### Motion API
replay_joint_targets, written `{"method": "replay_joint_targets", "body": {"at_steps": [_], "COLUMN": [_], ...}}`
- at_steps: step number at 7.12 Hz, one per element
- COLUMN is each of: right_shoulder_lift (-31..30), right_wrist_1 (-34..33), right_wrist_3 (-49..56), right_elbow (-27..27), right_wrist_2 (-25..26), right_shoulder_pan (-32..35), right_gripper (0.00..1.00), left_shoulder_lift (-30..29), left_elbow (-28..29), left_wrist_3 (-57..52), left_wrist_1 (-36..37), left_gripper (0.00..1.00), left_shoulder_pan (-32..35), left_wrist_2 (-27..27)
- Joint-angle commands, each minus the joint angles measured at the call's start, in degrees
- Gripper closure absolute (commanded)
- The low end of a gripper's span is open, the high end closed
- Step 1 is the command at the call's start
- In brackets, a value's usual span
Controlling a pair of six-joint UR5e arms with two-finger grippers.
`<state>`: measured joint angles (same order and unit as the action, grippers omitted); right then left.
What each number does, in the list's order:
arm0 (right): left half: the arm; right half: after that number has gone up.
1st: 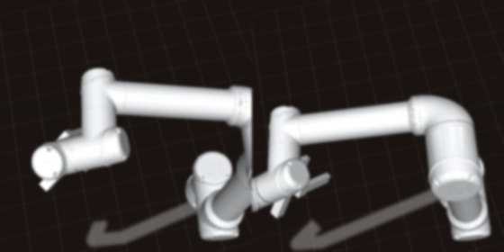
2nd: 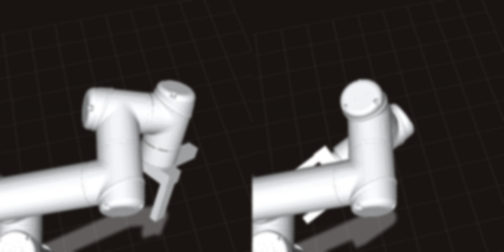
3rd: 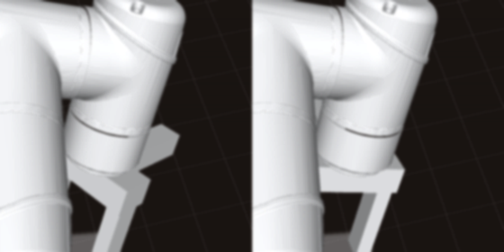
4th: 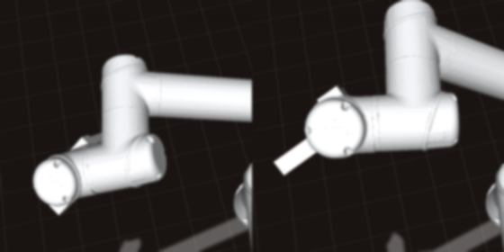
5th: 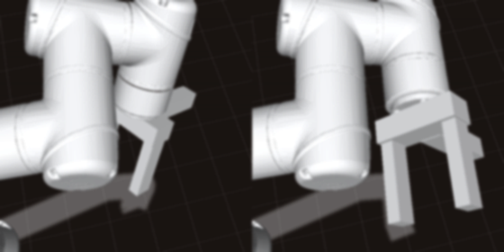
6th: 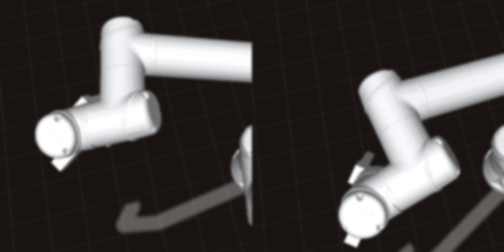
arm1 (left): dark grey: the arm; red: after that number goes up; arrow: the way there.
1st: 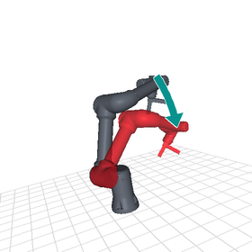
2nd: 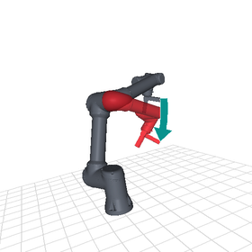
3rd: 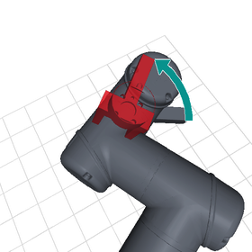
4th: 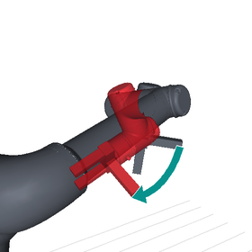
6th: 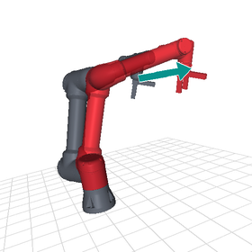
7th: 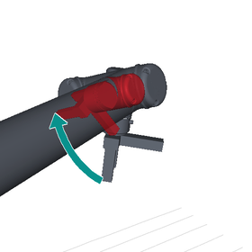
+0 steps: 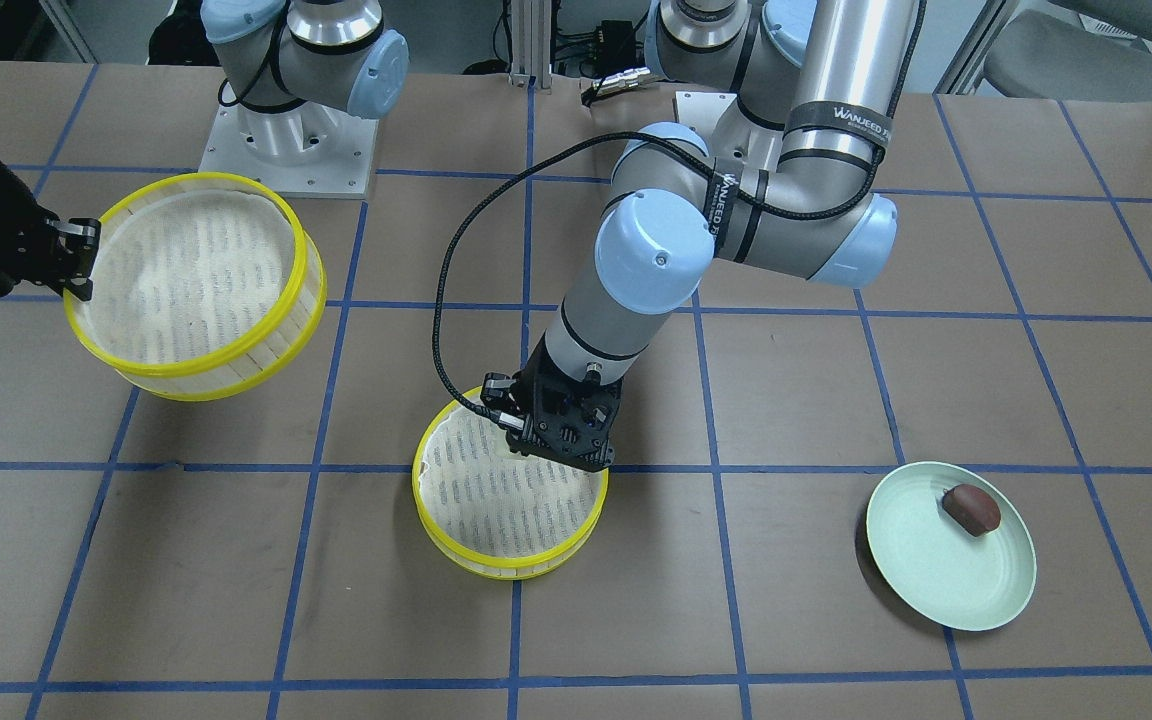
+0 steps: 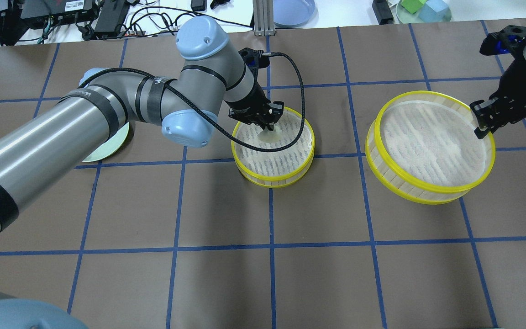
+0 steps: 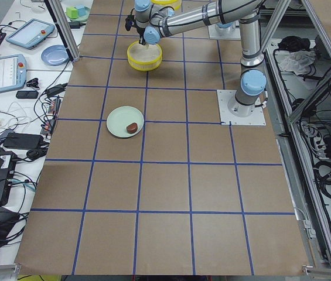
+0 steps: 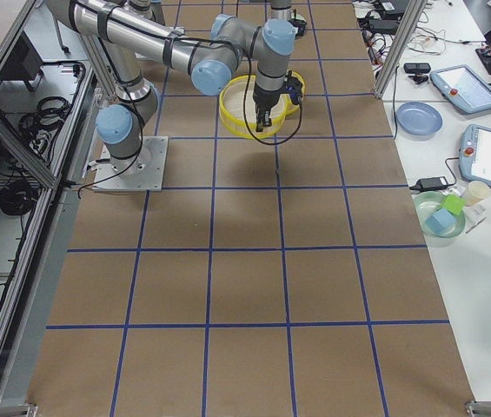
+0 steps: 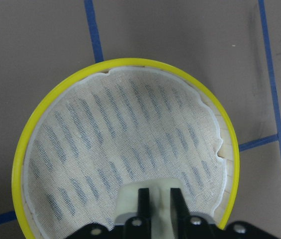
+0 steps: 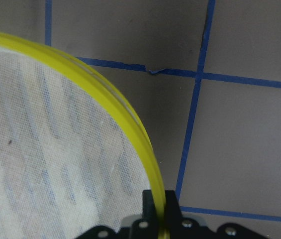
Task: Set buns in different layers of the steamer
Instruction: 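Carry the white bun to the lower steamer tier and release it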
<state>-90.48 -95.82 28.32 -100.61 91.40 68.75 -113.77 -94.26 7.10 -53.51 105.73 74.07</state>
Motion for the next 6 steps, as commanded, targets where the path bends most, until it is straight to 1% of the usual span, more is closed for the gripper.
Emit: {"method": "replay_joint_targets", "body": {"at_steps": [1,2,3,4,5,6], "right_shoulder_lift": [0.21,0.39,-0.22,-0.49,-0.4,-0.05], "right_wrist_1": [-0.42,-0.07,0.89,-0.06,-1.46,-1.39], "right_wrist_3": [0.06,0.07,-0.11,-0.28,-0.28,-0.46], "right_elbow": [-0.2,-0.46,-1.42,-1.43,-1.52,-1.6], "right_wrist_2": [0.09,0.61,0.44,0.18,-0.17,0.09], "right_shoulder_pan": [-0.02,-0.02,-0.02,-0.02,0.07,0.07], "right_gripper": [1.0,1.0,1.0,1.0,1.0,1.0], "left_shoulder_lift": [-0.58,0.03,0.73,0.65,0.83,1.18], "left_elbow": [0.04,0.47,0.74,0.66,0.65,0.74], "left_wrist_3": [-0.5,-0.68,-0.95,-2.08,-6.7,-12.06], "left_wrist_1": [-0.01,-0.36,-0.98,-1.68,-1.86,-3.34], "left_gripper": [0.0,0.0,0.0,0.0,0.0,0.0], "left_shoulder_pan": [0.0,-0.34,-1.91,-4.97,-9.88,-14.89], "left_wrist_2": [0.2,1.07,6.21,9.92,9.96,10.22]}}
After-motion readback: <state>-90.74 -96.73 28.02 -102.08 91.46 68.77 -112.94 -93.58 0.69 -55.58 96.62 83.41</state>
